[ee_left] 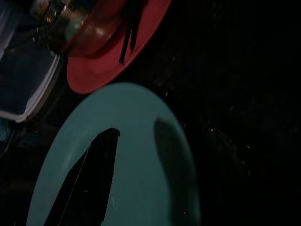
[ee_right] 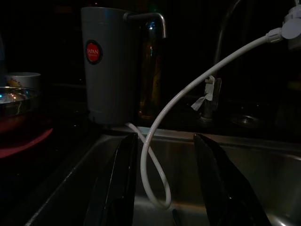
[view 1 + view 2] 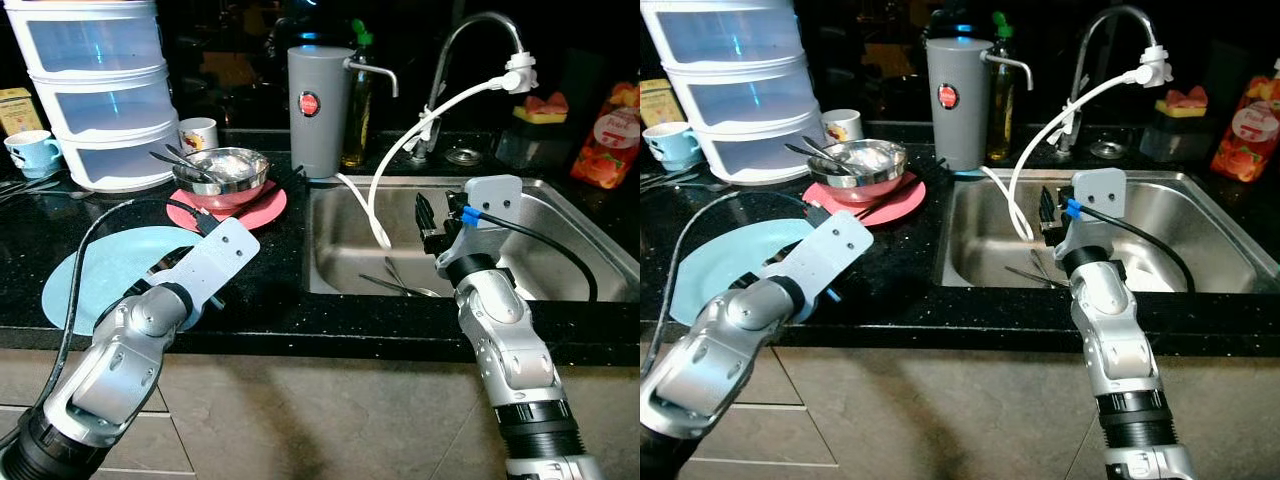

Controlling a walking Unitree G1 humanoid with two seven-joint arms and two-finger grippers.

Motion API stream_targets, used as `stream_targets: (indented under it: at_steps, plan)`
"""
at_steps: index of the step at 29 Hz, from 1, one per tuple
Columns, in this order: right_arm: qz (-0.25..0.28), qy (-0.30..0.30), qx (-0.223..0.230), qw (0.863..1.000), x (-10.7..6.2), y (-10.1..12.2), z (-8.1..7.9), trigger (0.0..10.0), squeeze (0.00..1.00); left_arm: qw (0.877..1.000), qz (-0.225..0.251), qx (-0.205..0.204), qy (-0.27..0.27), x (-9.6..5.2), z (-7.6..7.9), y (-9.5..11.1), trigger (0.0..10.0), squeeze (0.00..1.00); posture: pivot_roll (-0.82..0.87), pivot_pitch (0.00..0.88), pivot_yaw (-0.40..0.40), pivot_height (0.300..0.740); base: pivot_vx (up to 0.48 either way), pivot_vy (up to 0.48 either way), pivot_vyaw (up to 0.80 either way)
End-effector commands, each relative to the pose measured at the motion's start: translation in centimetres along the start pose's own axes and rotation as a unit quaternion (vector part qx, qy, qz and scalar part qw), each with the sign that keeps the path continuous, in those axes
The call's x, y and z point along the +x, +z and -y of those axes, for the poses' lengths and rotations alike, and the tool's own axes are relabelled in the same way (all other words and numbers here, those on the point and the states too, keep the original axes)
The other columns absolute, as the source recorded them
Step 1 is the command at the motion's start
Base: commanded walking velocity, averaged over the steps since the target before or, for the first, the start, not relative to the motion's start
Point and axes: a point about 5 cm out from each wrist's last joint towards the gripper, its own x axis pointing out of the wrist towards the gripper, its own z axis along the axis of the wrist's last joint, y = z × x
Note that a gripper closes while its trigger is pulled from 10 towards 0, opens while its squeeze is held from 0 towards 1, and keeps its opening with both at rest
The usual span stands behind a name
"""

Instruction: Kitchen organization

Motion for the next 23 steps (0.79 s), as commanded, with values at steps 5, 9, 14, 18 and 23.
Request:
stream_targets:
  at_steps: [5,9,14,18,23]
  plan:
    - [-0.007,0.004,0.001,1.0,-0.3,-0.2,-0.2,10.0,0.0,0.999,-0.033,0.018,-0.003,0.0,0.8,-1.1,10.0,0.0,0.12,0.147,-0.004,0.74,0.0,0.0,0.0]
    - [-0.007,0.005,0.002,1.0,-0.3,-0.2,-0.2,10.0,0.0,0.997,-0.059,0.039,0.006,0.0,0.9,-2.3,3.8,0.0,0.12,0.138,-0.009,0.74,0.0,0.0,0.0]
    - [-0.007,0.007,0.004,1.0,-0.1,-0.1,-0.3,10.0,0.0,0.994,-0.072,0.08,0.02,0.1,1.4,-3.3,0.0,0.0,0.12,0.127,-0.012,0.74,0.0,0.0,0.0]
    - [-0.007,0.007,0.004,1.0,-0.1,-0.1,-0.3,10.0,0.0,0.994,-0.073,0.079,0.019,0.1,1.6,-3.4,0.0,0.0,0.12,0.127,-0.012,0.74,0.0,0.0,0.0]
    - [-0.006,0.008,0.006,1.0,0.0,0.0,-0.3,10.0,0.0,0.989,-0.035,0.124,0.072,0.3,1.0,-2.4,0.0,0.0,0.11,0.122,-0.014,0.74,0.0,0.0,0.0]
